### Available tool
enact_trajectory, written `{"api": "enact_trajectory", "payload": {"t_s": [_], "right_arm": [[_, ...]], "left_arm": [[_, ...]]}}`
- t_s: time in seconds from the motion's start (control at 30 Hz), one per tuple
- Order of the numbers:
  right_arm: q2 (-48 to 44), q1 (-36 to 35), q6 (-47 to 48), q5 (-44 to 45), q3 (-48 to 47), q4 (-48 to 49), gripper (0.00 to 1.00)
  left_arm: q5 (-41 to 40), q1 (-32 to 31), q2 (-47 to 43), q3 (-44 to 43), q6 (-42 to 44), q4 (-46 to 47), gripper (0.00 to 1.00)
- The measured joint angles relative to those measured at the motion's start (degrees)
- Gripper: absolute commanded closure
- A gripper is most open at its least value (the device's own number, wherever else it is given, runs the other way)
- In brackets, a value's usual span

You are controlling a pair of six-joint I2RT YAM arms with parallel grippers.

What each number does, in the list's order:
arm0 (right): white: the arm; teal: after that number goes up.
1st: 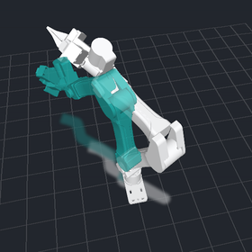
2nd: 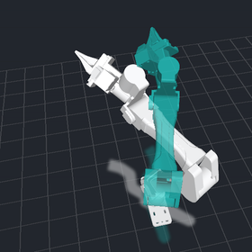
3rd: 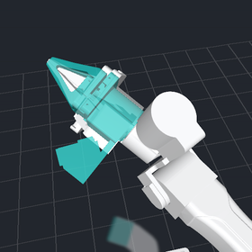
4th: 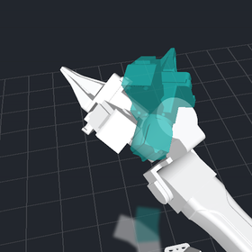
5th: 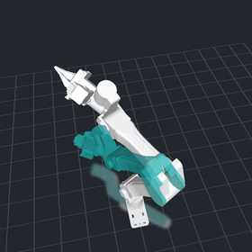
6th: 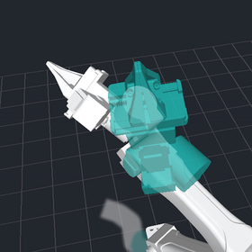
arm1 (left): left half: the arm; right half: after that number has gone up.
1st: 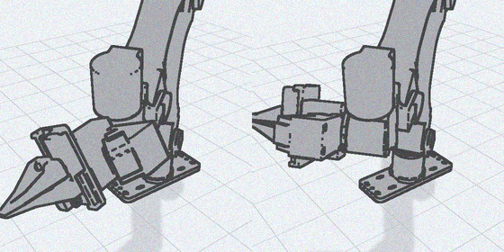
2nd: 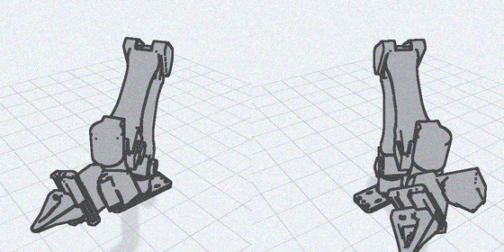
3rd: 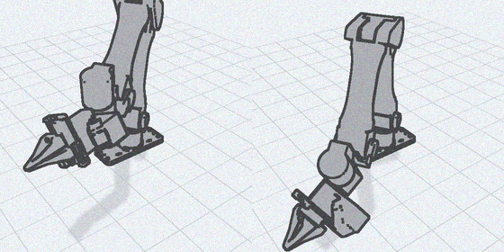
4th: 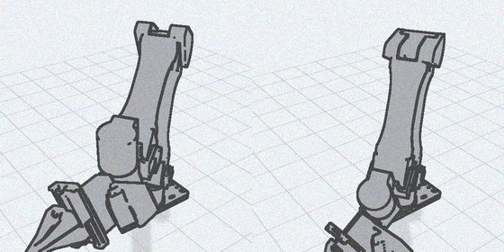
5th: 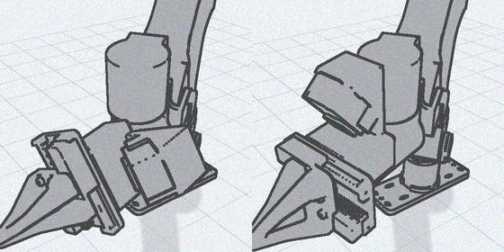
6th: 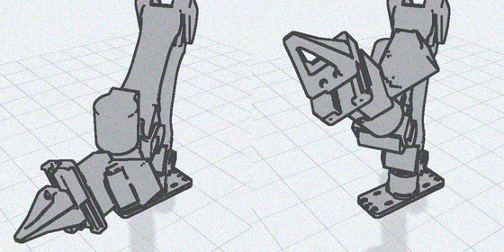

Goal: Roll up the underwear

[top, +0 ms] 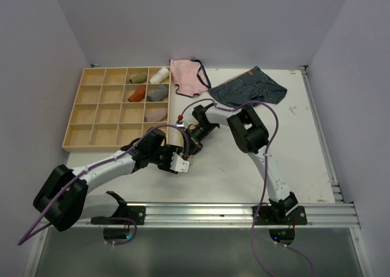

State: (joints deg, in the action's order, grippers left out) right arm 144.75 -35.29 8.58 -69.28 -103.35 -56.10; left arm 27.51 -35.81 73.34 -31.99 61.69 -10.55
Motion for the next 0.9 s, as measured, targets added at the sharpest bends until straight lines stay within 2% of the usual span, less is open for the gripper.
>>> {"api": "enact_trajectory", "payload": {"t_s": [0.2,0.63,0.9], "right_arm": [[0.0,0.0,0.0,-0.1,0.0,0.0,1.00],[0.0,0.0,-0.1,-0.4,0.0,0.2,1.00],[0.0,0.1,-0.3,-0.7,0.2,0.4,1.00]], "left_arm": [[0.8,0.1,-5.3,0.0,-1.1,-1.5,0.42],[0.8,0.1,5.7,-1.2,-1.1,-0.8,0.42],[0.8,0.1,6.8,-2.1,-1.0,-0.7,0.42]]}}
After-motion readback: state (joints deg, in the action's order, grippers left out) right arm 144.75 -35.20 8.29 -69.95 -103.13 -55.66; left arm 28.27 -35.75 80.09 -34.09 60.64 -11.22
